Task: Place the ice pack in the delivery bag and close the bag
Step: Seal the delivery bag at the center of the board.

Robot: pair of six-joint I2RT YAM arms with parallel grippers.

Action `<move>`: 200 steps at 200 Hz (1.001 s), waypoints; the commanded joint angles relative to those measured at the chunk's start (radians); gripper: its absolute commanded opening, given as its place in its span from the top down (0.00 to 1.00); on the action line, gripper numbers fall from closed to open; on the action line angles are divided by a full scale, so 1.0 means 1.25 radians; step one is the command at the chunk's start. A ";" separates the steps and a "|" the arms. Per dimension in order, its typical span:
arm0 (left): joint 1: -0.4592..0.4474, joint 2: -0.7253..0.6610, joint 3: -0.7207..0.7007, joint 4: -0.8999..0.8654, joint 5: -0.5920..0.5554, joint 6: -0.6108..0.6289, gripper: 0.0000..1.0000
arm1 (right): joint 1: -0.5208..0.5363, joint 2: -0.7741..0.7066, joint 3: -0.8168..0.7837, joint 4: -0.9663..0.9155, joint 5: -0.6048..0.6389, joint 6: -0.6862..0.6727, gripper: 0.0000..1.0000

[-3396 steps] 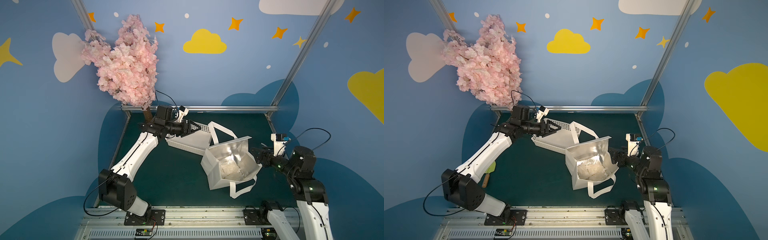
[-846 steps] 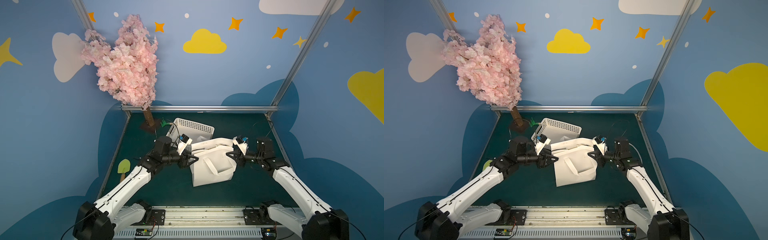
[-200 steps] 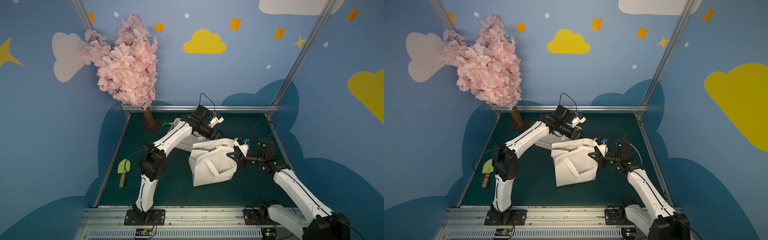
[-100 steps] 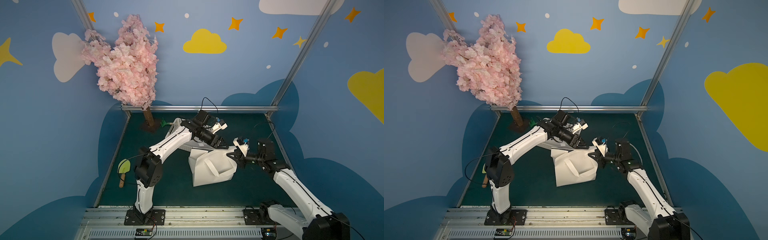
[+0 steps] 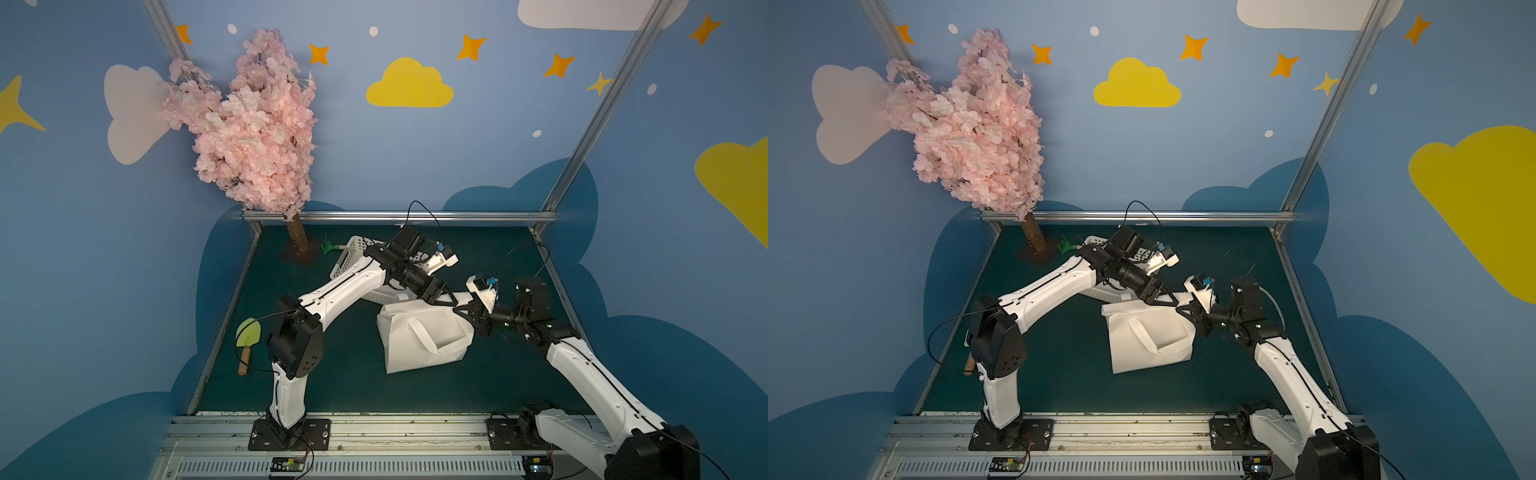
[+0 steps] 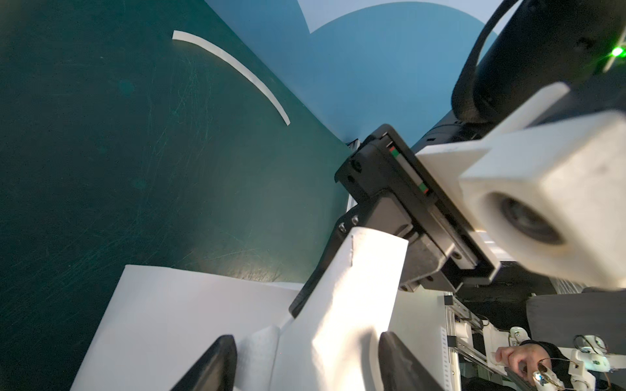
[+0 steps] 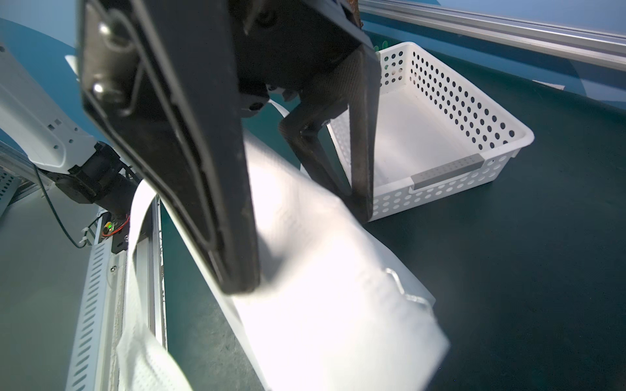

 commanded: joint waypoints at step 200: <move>-0.036 0.006 0.001 -0.115 -0.139 0.142 0.39 | -0.021 0.037 0.032 0.009 -0.092 -0.010 1.00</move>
